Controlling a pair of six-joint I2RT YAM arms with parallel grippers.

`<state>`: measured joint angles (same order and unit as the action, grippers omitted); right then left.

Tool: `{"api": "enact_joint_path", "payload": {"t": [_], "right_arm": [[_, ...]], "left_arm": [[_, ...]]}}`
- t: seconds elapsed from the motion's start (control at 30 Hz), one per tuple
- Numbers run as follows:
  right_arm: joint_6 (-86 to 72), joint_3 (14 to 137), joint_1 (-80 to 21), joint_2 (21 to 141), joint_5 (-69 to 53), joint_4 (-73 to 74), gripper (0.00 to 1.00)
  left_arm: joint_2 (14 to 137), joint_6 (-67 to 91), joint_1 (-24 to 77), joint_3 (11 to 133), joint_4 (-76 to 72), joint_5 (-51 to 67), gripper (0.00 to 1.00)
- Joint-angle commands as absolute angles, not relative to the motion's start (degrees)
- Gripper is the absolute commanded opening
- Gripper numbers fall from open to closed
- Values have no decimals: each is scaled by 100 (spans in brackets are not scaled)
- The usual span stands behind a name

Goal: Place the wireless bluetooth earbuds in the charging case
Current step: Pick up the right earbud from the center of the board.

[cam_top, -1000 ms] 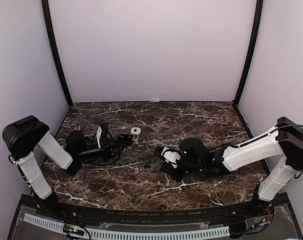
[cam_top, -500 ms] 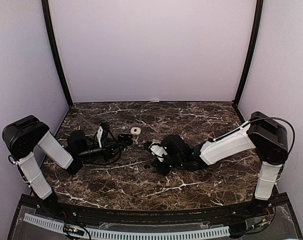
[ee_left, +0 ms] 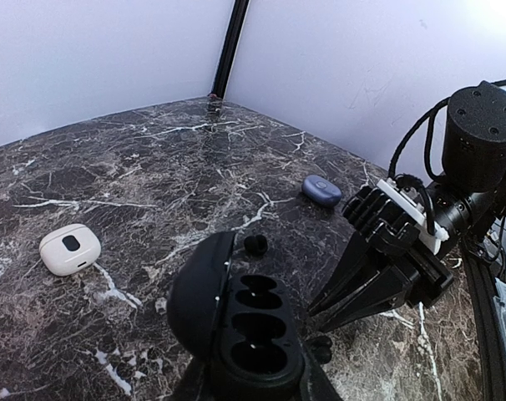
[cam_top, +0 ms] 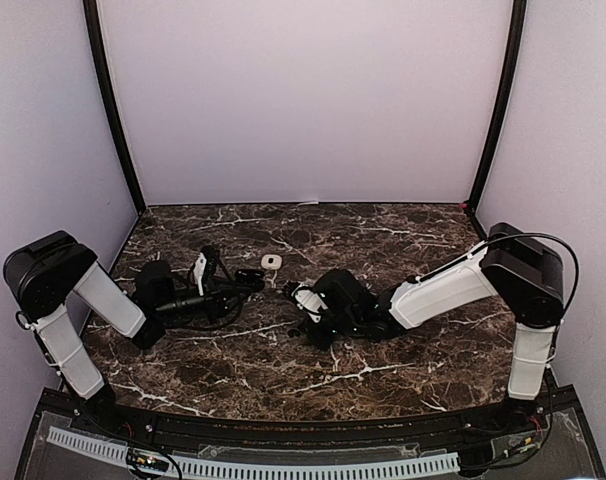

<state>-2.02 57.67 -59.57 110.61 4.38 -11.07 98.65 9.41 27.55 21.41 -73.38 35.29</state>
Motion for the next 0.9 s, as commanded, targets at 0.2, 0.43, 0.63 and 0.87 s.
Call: {"api": "enact_joint_path", "payload": {"t": [0.2, 0.43, 0.63, 0.87], "right_arm": [[-202, 6139, -5941, 11342, 418, -1241, 16], [-180, 6059, -5944, 11331, 193, -1225, 15], [-176, 5790, -5950, 11140, -73, -1386, 15], [-158, 5649, -5964, 11057, -223, -1371, 14]], "left_arm": [[9730, 894, 2771, 2240, -7383, 3658, 0], [9722, 896, 2771, 2249, -7365, 3665, 0], [9724, 888, 2777, 2253, -7338, 3658, 0], [9718, 888, 2773, 2258, -7323, 3683, 0]]}}
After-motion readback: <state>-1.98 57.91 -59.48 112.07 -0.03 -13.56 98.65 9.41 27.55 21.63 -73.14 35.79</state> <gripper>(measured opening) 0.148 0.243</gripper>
